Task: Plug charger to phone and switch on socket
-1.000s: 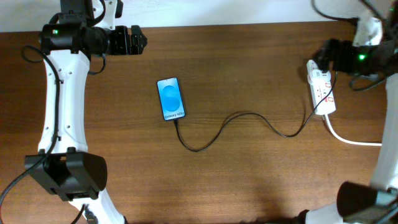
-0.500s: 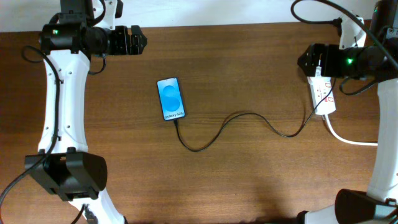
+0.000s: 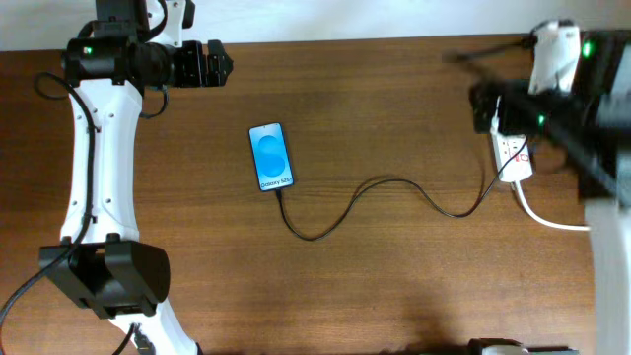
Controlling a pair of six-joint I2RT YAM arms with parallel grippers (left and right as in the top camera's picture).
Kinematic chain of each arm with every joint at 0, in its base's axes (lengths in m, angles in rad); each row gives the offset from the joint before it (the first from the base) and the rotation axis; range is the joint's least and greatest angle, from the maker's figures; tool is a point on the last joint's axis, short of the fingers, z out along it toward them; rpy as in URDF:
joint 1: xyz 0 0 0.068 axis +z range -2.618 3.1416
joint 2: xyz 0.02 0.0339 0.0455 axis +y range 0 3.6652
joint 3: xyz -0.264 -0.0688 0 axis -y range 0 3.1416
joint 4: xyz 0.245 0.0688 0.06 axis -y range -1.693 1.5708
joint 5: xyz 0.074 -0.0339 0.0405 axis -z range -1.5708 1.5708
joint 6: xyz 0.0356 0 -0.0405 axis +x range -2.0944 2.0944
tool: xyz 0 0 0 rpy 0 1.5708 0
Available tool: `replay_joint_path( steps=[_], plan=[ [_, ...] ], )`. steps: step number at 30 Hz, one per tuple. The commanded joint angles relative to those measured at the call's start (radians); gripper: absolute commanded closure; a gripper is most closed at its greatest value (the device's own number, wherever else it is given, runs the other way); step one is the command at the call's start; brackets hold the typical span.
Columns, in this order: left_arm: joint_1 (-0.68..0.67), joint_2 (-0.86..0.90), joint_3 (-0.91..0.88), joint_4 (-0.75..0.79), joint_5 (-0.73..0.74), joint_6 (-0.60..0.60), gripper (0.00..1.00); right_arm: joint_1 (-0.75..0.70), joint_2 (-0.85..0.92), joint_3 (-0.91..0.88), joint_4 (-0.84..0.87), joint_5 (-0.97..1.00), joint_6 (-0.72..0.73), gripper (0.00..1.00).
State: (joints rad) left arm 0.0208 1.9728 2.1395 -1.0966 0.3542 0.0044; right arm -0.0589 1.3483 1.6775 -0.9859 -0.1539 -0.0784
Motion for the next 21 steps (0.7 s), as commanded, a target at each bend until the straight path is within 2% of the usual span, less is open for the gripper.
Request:
replay_joint_path(
  steps=[1, 8, 13, 16, 21],
  plan=[
    [0.006, -0.008, 0.01, 0.002, -0.007, 0.008, 0.01, 0.034, -0.213, -0.282, 0.214, 0.038, -0.049, 0.02],
    [0.006, -0.008, 0.01, 0.002, -0.007, 0.008, 0.01, 0.034, -0.654, -0.878, 0.662, 0.039, -0.049, 0.02],
    [0.006, -0.008, 0.01, 0.002, -0.007, 0.008, 0.0, 0.032, -0.94, -1.246, 0.918, 0.059, -0.049, 0.01],
    [0.006, -0.008, 0.01, 0.002, -0.007, 0.008, 0.0, 0.033, -1.059, -1.389, 0.996, 0.059, -0.049, 0.02],
    [0.006, -0.008, 0.01, 0.002, -0.007, 0.008, 0.01, 0.033, -1.214, -1.554, 1.002, 0.061, -0.048, 0.01]
  ],
)
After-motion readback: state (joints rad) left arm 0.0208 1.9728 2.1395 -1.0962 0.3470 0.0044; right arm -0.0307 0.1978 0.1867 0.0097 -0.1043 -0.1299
